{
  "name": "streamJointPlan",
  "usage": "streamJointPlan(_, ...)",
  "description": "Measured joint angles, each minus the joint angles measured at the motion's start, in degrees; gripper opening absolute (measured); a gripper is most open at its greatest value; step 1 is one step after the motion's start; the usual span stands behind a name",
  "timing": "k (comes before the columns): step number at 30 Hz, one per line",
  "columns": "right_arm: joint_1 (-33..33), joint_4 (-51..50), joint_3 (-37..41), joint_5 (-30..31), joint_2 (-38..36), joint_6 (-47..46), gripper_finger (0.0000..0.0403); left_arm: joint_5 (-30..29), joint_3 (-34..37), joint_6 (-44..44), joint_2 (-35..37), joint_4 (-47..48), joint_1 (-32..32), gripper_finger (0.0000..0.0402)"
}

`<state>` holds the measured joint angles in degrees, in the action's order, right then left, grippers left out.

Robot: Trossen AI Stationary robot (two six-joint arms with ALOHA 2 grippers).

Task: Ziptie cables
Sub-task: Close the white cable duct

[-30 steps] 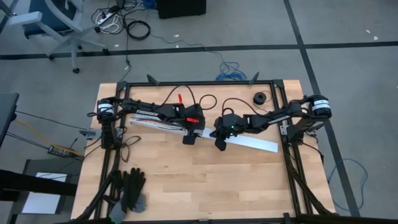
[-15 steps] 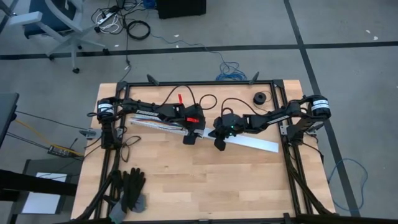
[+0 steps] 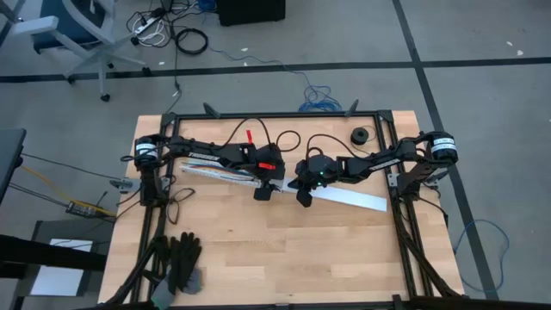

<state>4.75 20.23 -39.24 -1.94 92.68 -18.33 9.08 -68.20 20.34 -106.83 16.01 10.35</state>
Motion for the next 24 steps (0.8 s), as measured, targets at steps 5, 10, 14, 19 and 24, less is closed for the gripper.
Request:
streamJointPlan(5,0.0,0.1,0.0,-0.3,0.0,0.0,0.0,0.0,0.0,0.0,0.0,-0.1,0.0,0.0223)
streamJointPlan(10,0.0,0.1,0.0,-0.3,0.0,0.0,0.0,0.0,0.0,0.0,0.0,-1.7,0.0,0.0223)
streamJointPlan(14,0.0,-0.2,0.0,-0.3,0.0,0.0,0.0,0.0,0.0,0.0,0.0,-1.8,0.0,0.0223)
streamJointPlan(19,0.3,-0.3,0.0,-0.3,0.0,0.0,0.0,0.0,0.0,0.0,0.0,-1.8,0.0,0.0223)
streamJointPlan(24,0.3,-0.6,0.0,-0.3,0.0,0.7,0.0,0.0,0.0,0.0,0.0,-1.6,0.0,0.0223)
